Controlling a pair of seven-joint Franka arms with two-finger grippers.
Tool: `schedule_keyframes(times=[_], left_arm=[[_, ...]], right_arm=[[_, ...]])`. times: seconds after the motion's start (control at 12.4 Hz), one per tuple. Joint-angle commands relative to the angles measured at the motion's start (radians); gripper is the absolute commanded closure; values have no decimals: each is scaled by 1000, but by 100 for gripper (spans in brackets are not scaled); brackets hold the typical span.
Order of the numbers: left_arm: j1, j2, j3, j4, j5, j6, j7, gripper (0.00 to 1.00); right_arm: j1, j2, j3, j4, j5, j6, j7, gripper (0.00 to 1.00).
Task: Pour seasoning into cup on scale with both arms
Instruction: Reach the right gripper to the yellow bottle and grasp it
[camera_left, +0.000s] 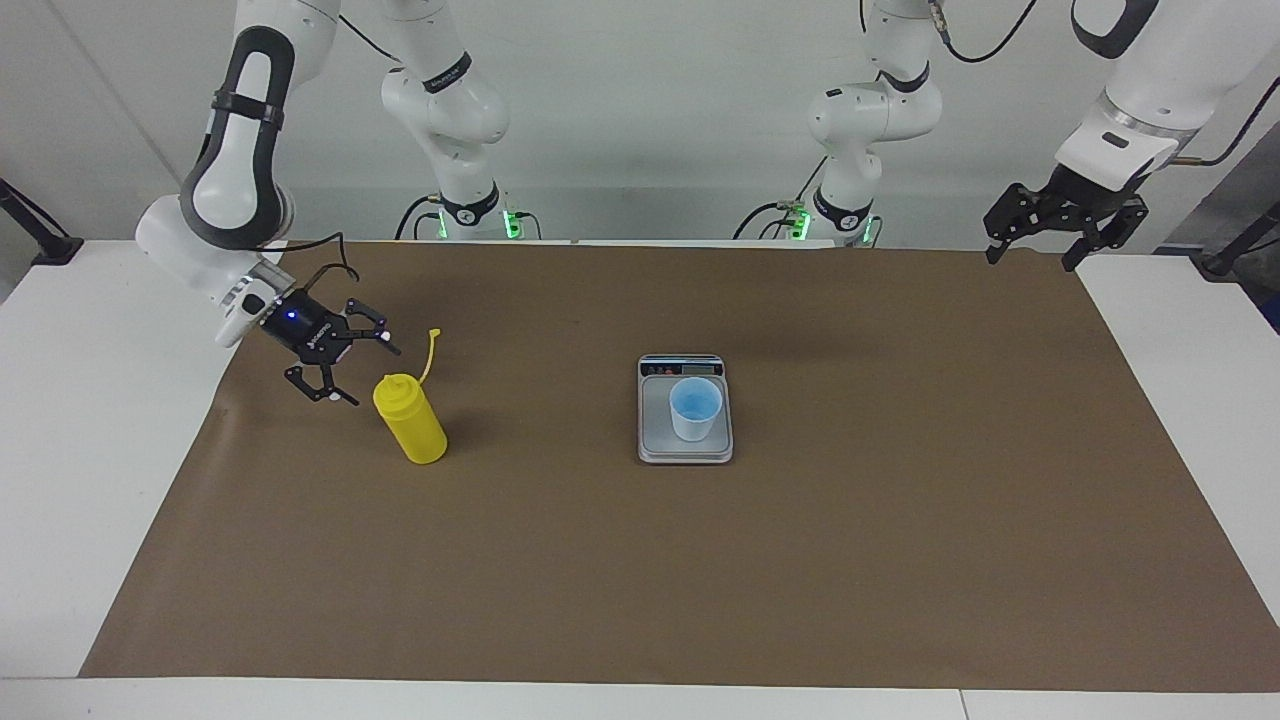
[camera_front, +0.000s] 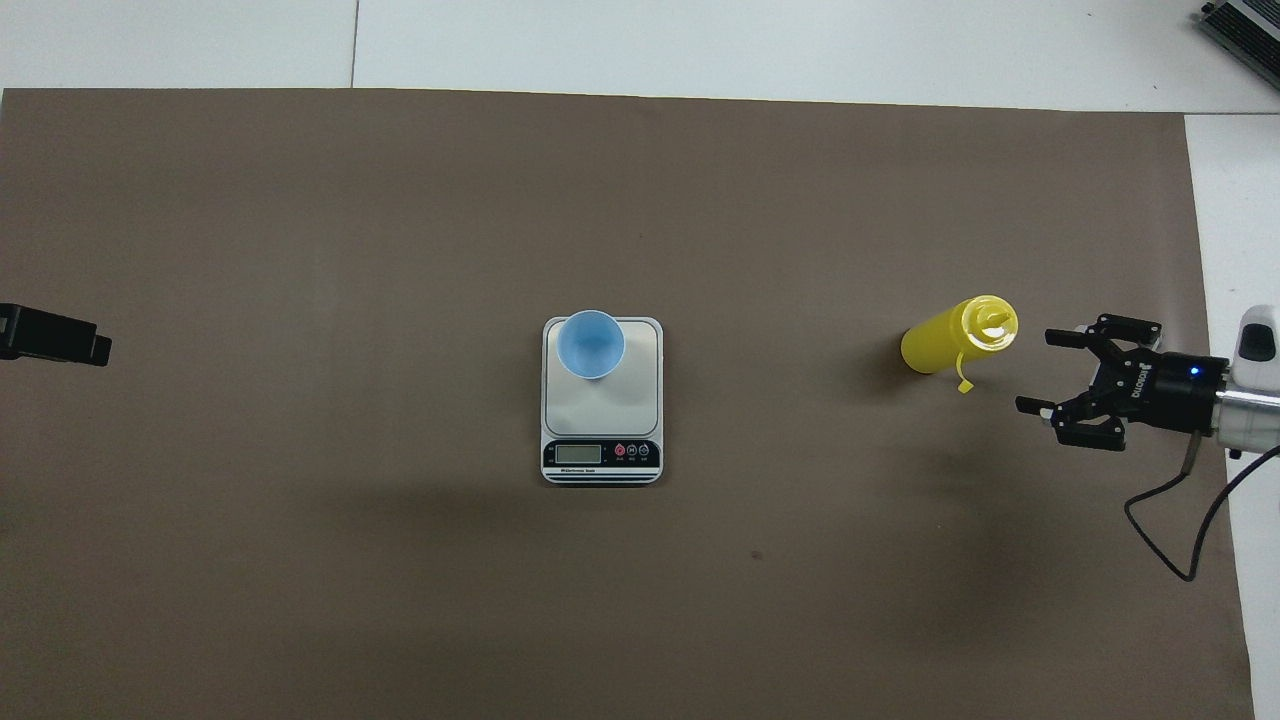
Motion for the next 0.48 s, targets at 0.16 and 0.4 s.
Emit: schedule_keyframes(times=[0.16,0.4], left_arm=[[-7,-25,6,-32,-9,20,-54,0],[-7,-27,6,-38,-7,7,-53,0]], right_arm=[[18,31,5,-16,96,12,-65,0],[16,64,5,-14,124,14,-93,0]])
